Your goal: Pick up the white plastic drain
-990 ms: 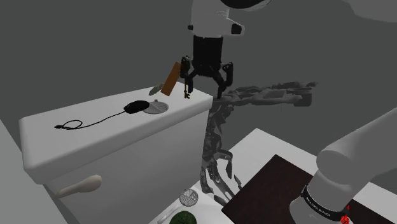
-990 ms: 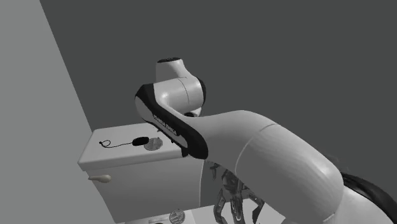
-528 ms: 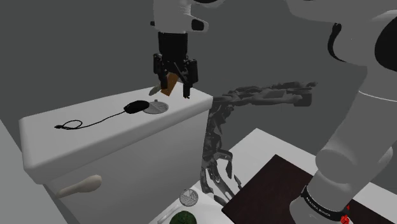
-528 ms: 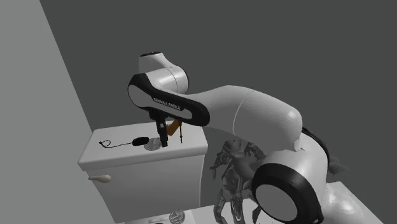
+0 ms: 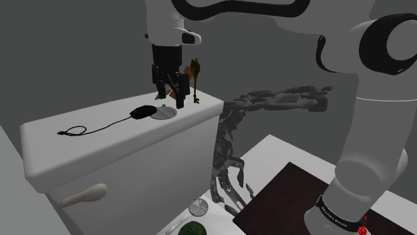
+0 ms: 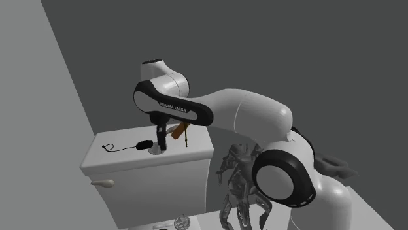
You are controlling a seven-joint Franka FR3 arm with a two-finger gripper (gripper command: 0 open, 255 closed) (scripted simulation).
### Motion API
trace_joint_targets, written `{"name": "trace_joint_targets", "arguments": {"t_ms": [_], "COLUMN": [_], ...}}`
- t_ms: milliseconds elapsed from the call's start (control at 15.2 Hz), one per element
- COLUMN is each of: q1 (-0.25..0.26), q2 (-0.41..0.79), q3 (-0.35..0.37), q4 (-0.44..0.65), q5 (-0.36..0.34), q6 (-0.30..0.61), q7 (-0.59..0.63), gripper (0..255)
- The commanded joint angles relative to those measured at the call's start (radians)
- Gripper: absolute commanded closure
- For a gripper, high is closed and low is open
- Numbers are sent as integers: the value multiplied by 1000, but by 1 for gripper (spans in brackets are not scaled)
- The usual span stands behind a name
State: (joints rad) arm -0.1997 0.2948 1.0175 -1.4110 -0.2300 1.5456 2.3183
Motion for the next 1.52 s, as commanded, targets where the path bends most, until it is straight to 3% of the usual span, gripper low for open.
{"name": "trace_joint_targets", "arguments": {"t_ms": [0, 198, 264, 858, 1452], "q1": [-8, -11, -11, -11, 58], "q2": [-5, -7, -7, -7, 42], "q3": [1, 1, 1, 1, -8], "q4": [-34, -45, -45, -45, 137], "q5": [4, 6, 6, 6, -35], "q6": [31, 40, 40, 40, -106], "q7": [1, 0, 1, 1, 16], "gripper": [0, 0, 255, 255, 255]}}
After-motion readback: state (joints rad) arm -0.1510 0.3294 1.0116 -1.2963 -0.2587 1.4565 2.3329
